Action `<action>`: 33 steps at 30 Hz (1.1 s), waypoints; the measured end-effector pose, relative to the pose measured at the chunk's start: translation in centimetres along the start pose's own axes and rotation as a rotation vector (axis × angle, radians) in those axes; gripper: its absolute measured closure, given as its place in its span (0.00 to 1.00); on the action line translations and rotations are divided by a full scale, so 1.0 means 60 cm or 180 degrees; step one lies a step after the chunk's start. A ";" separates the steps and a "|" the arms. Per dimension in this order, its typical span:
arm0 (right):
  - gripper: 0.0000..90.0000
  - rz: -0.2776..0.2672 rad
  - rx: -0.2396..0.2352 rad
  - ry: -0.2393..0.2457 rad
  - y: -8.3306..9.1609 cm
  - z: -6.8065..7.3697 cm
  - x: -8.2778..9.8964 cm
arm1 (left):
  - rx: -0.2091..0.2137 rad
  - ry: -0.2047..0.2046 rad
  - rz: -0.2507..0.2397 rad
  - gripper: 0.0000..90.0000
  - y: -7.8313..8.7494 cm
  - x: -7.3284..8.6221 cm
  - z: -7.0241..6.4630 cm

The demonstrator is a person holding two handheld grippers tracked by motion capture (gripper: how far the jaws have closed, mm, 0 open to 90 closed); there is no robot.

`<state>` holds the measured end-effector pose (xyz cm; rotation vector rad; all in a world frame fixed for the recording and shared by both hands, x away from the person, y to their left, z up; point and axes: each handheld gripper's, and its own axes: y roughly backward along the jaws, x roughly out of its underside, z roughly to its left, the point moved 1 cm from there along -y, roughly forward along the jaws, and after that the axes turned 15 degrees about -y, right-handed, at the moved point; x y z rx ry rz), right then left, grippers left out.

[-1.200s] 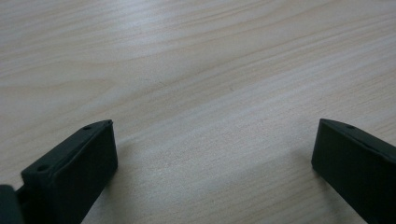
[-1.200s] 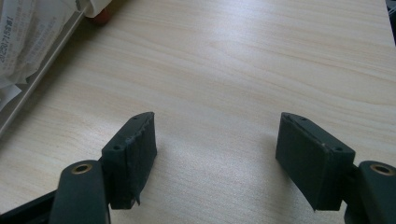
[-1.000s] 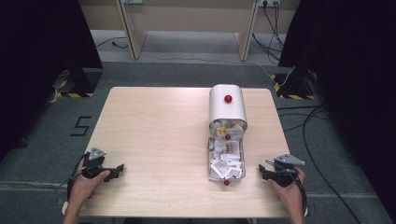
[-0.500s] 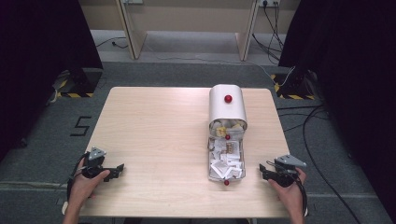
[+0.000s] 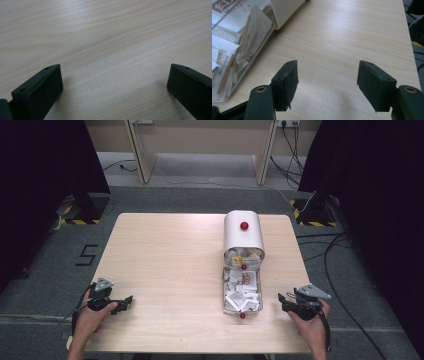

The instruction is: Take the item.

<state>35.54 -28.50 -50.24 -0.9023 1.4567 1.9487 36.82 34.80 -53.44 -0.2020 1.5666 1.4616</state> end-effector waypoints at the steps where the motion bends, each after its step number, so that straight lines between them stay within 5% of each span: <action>1: 0.38 -0.0003 -0.0011 0.0007 0.001 0.002 -0.001 | 0.0000 0.0002 0.0000 0.00 0.000 0.000 0.000; 33: 0.40 -0.0180 -0.0241 0.0100 0.033 0.041 -0.027 | 0.0003 0.0001 -0.0003 0.00 0.000 0.000 0.000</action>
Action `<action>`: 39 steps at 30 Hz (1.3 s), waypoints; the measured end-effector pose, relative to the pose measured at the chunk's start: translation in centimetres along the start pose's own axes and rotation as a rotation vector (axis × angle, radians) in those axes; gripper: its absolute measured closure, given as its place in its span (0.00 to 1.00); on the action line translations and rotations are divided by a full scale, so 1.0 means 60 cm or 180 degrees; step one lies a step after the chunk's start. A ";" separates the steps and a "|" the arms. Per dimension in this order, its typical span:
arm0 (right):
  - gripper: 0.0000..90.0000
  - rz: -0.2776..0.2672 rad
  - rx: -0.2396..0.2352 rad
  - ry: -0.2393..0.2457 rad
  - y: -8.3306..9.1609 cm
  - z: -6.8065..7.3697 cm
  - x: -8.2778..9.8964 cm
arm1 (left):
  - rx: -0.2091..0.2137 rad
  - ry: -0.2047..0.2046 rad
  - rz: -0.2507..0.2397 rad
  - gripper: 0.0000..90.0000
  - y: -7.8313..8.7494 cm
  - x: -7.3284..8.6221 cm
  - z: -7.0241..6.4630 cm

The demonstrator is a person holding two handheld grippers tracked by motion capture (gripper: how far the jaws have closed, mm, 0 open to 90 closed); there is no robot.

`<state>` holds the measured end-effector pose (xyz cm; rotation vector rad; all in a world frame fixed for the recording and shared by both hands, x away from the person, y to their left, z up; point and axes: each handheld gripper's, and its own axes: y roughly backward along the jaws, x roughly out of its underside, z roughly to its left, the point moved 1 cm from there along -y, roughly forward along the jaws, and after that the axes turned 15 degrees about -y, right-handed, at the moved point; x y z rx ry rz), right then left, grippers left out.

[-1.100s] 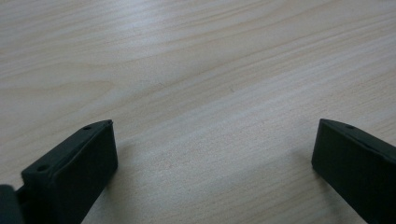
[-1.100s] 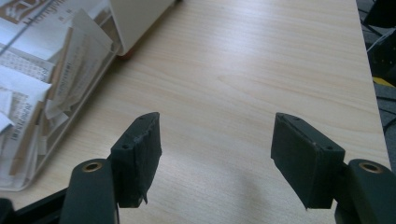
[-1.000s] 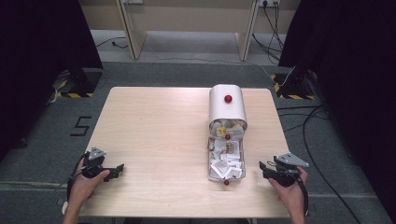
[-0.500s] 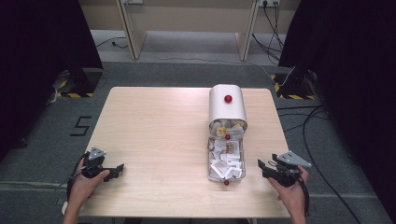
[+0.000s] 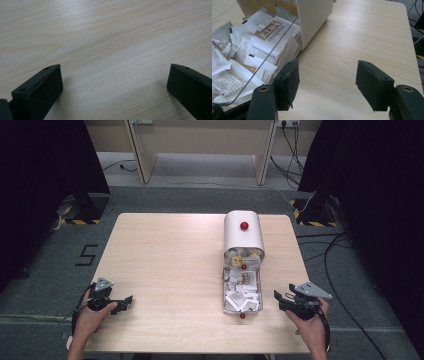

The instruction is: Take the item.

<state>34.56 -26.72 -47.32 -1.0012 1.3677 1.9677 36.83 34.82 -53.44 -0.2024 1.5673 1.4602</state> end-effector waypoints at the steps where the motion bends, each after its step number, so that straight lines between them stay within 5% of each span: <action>1: 0.40 -0.0001 -0.0005 0.0002 0.000 0.001 0.000 | 0.0000 0.0000 0.0000 0.00 0.000 0.000 0.000; 39: 0.41 -0.0159 -0.0217 0.0305 0.033 0.068 -0.030 | -0.0001 0.0006 -0.0001 0.00 0.000 0.000 0.000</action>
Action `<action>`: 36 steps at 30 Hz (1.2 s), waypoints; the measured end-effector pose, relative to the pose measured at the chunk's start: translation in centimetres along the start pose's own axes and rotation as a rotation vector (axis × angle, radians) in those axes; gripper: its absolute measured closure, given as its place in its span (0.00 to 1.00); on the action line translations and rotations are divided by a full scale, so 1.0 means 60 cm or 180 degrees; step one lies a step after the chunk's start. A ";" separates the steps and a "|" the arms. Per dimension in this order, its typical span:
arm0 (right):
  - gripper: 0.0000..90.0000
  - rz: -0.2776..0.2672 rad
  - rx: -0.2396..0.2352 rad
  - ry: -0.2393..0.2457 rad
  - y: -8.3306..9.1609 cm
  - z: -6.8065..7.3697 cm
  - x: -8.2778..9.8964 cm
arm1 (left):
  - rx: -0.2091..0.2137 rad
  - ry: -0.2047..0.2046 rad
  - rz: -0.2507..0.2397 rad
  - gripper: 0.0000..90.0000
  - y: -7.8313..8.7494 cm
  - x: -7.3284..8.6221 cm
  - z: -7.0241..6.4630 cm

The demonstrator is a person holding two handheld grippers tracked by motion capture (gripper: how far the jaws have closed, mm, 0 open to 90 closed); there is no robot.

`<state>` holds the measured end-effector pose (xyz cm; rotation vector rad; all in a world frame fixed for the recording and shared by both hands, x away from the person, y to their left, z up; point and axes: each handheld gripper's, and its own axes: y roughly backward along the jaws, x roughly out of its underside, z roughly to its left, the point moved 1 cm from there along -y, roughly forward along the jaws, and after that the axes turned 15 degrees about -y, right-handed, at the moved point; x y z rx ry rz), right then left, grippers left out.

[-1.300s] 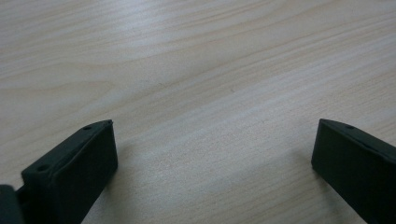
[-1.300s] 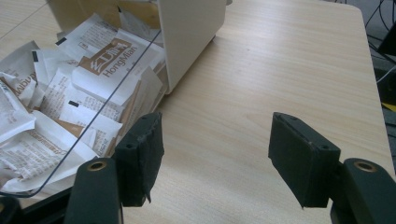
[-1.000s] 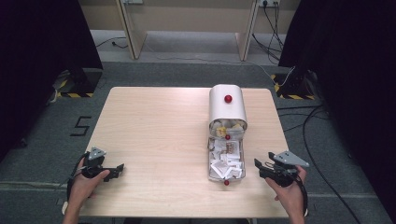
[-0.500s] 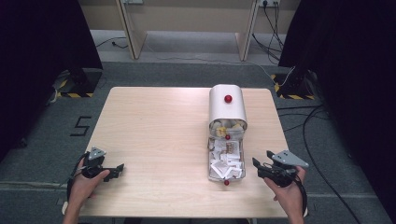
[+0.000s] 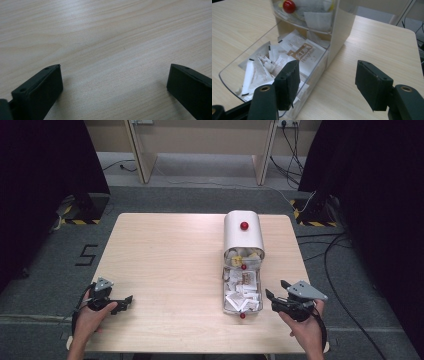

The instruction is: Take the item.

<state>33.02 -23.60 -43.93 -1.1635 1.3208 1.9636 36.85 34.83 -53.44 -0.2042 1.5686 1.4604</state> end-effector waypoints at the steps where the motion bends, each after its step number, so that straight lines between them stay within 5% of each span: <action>1: 0.42 -0.0001 -0.0031 0.0027 0.001 0.006 -0.002 | -0.0004 0.0007 -0.0002 0.00 0.000 0.000 0.000; 36: 0.51 0.0148 -0.0533 0.0152 -0.042 0.069 0.009 | -0.0008 0.0001 0.0002 0.00 0.000 0.000 0.001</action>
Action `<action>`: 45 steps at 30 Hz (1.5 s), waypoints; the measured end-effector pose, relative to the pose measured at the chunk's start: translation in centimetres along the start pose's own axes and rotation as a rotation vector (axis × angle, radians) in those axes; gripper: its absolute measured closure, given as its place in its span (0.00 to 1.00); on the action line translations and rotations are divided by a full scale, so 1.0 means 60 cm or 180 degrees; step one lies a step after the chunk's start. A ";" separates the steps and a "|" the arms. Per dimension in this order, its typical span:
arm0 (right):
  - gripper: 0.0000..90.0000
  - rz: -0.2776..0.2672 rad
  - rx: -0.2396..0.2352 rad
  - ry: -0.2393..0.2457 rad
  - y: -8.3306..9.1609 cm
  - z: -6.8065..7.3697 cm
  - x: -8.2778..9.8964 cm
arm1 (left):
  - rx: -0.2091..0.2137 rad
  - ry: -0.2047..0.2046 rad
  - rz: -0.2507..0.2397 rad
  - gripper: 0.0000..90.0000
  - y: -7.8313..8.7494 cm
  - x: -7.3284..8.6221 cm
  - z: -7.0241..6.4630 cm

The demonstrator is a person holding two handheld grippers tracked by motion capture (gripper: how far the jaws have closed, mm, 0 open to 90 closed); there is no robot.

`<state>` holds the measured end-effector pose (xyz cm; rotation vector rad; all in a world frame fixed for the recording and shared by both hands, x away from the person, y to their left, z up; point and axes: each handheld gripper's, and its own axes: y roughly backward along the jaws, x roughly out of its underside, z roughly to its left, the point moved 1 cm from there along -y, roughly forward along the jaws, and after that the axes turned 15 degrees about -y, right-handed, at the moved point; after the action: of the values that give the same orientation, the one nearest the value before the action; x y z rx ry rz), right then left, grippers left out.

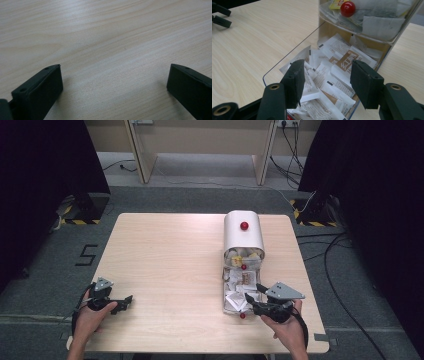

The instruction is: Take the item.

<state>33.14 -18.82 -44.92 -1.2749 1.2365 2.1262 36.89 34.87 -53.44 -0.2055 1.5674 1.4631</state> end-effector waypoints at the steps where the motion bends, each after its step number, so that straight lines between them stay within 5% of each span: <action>1: 0.51 0.0009 -0.0008 0.0000 -0.002 0.001 0.001 | 0.0000 0.0000 0.0000 0.00 0.000 0.000 0.000; 45: 0.65 0.0222 -0.0245 0.0025 -0.057 0.011 0.017 | -0.0008 0.0006 0.0003 0.00 0.000 0.000 0.001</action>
<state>34.55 -16.50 -47.34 -1.2905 1.2300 2.2401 36.92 34.92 -53.44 -0.2077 1.5676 1.4660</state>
